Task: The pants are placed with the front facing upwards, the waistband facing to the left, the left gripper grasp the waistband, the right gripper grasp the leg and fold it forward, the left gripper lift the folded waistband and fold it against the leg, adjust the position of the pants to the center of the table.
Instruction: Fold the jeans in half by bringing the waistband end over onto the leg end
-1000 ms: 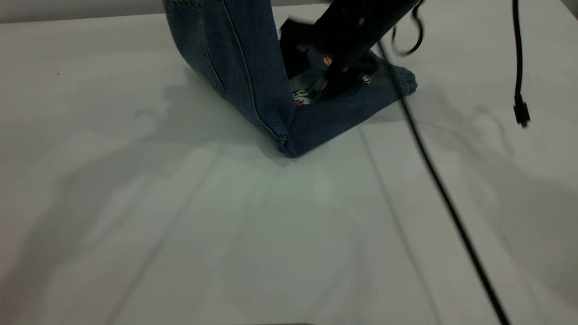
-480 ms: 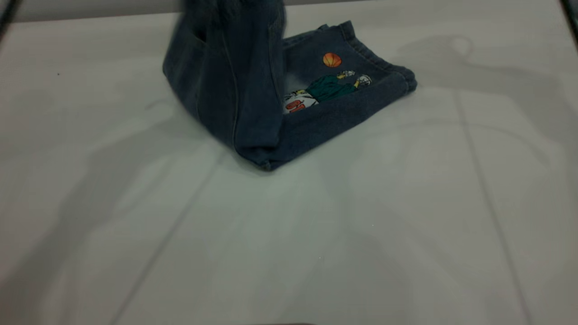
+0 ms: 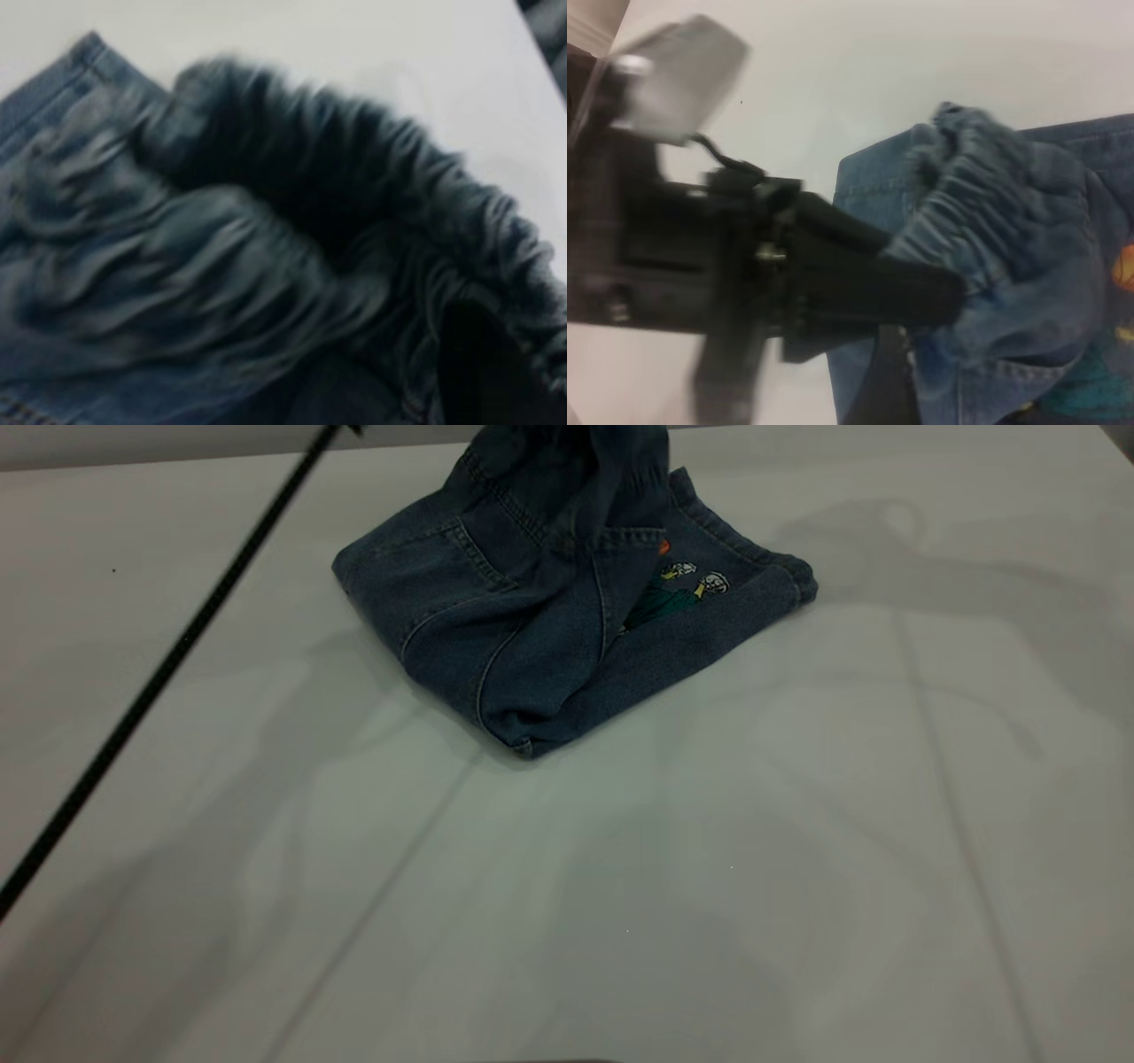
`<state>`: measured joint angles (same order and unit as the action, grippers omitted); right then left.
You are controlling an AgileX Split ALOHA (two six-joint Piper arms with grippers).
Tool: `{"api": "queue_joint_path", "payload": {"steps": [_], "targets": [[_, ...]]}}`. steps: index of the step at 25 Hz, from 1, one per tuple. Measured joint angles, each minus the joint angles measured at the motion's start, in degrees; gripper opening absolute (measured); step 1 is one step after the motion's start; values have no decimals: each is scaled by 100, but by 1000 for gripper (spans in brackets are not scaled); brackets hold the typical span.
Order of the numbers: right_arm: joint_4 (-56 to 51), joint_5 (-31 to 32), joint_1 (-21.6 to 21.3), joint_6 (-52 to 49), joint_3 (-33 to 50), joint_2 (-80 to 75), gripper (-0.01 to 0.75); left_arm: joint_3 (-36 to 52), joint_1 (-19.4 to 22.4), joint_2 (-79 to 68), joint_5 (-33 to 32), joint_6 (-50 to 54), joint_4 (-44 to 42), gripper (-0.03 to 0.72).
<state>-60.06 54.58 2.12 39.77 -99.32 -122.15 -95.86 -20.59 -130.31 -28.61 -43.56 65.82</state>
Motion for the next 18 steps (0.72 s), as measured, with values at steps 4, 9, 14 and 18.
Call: {"api": "queue_joint_path", "payload": {"steps": [4, 9, 14, 18], "targets": [[0, 181, 0, 0, 0, 0, 572, -46, 0, -113, -78, 43, -363, 172], [5, 435, 17, 0, 0, 0, 572, -57, 12, 170, -309, 54, -1020, 426], [11, 519, 160, 0, 0, 0, 572, -57, 125, 955, -552, 54, -1529, 562], [22, 526, 373, 0, 0, 0, 572, -57, 486, 1793, -1014, 73, -1680, 573]]}}
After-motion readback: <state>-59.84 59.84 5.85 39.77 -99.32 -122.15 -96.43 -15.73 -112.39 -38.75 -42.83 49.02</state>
